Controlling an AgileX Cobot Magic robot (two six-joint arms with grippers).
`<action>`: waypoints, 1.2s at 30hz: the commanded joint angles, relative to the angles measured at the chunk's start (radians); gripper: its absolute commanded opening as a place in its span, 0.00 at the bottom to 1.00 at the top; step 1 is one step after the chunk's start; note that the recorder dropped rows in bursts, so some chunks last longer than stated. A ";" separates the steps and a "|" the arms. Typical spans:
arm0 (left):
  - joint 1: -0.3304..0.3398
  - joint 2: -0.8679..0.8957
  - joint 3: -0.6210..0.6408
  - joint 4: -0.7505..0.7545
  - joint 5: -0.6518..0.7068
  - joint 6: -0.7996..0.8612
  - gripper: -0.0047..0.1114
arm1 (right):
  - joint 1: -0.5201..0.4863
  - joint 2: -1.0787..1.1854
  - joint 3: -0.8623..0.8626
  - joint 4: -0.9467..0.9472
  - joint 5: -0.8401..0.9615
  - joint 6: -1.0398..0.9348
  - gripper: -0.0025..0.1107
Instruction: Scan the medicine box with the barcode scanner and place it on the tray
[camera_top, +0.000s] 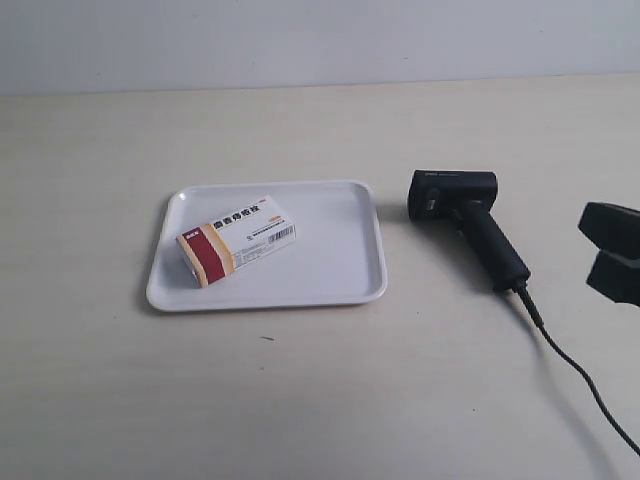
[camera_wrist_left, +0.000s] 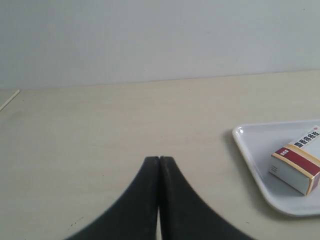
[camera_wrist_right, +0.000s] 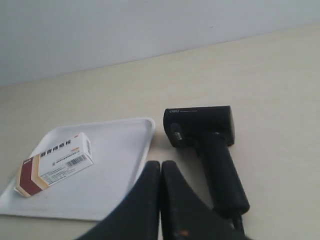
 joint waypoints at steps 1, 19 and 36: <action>0.002 -0.006 0.000 -0.010 -0.002 0.004 0.05 | 0.001 -0.098 0.094 0.241 -0.067 -0.252 0.02; 0.002 -0.006 0.000 -0.010 -0.002 0.004 0.05 | -0.043 -0.336 0.115 0.302 0.043 -0.344 0.02; 0.002 -0.006 0.000 -0.010 -0.002 0.004 0.05 | -0.379 -0.732 0.115 0.196 0.337 -0.346 0.02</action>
